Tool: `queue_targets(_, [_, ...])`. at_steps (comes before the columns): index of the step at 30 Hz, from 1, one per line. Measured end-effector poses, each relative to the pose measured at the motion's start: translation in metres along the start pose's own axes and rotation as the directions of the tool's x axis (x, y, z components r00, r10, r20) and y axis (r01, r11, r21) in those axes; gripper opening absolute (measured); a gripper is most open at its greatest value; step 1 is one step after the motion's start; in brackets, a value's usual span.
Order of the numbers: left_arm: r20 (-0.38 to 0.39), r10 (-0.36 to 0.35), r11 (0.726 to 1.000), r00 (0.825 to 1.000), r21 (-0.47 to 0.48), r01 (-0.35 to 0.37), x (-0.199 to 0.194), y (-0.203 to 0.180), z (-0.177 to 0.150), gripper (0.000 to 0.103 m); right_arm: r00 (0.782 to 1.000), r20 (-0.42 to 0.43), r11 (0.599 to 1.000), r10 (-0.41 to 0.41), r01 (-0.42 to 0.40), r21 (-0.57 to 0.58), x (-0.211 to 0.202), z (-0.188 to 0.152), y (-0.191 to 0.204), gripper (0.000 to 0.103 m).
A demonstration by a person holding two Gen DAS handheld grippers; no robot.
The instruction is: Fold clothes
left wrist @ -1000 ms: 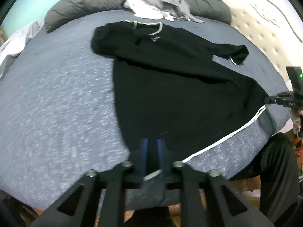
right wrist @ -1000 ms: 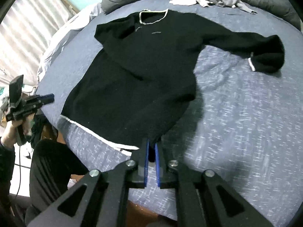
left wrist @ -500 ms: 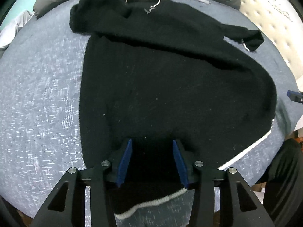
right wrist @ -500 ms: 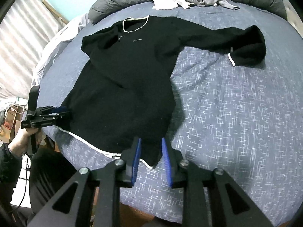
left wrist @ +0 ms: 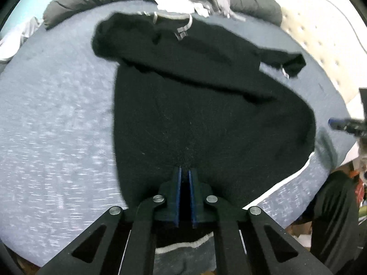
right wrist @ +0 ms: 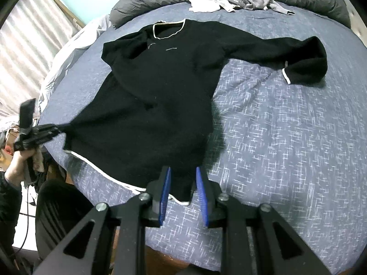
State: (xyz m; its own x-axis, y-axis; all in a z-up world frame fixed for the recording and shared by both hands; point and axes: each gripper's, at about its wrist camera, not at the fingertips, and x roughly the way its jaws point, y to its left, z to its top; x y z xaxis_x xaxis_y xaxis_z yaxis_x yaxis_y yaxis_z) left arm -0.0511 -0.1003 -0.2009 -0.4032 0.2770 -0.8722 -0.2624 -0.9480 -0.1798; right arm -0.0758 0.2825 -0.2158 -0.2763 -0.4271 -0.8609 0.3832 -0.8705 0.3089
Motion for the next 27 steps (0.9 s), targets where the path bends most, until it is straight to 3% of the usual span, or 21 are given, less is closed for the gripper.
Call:
queue_targets(4, [0.048, 0.031, 0.999, 0.998, -0.028, -0.030, -0.031, 0.021, 0.000, 0.007, 1.000, -0.003, 1.000, -0.001, 0.001, 0.007, 0.001, 0.000, 0.001, 0.022])
queue_targets(11, [0.097, 0.113, 0.973, 0.989, -0.210, -0.090, -0.062, 0.101, -0.007, 0.006, 1.000, -0.021, 1.000, 0.002, -0.002, 0.027, 0.013, 0.005, 0.007, 0.022])
queue_targets(14, [0.070, 0.131, 0.958, 0.989, -0.267, -0.108, -0.057, 0.124, -0.017, 0.006, 0.999, -0.032, 0.999, 0.009, -0.007, 0.051, 0.024, 0.011, 0.009, 0.030])
queue_targets(21, [0.015, 0.103, 0.962, 0.995, -0.257, -0.096, -0.032, 0.125, -0.029, 0.006, 0.996, -0.077, 0.993, 0.050, -0.042, 0.110, 0.056, 0.018, 0.020, 0.045])
queue_targets(27, [0.006, 0.074, 0.964, 0.997, -0.258, -0.070, -0.028, 0.130, -0.030, 0.008, 0.989, -0.112, 0.984, 0.092, -0.073, 0.161, 0.087, 0.020, 0.027, 0.046])
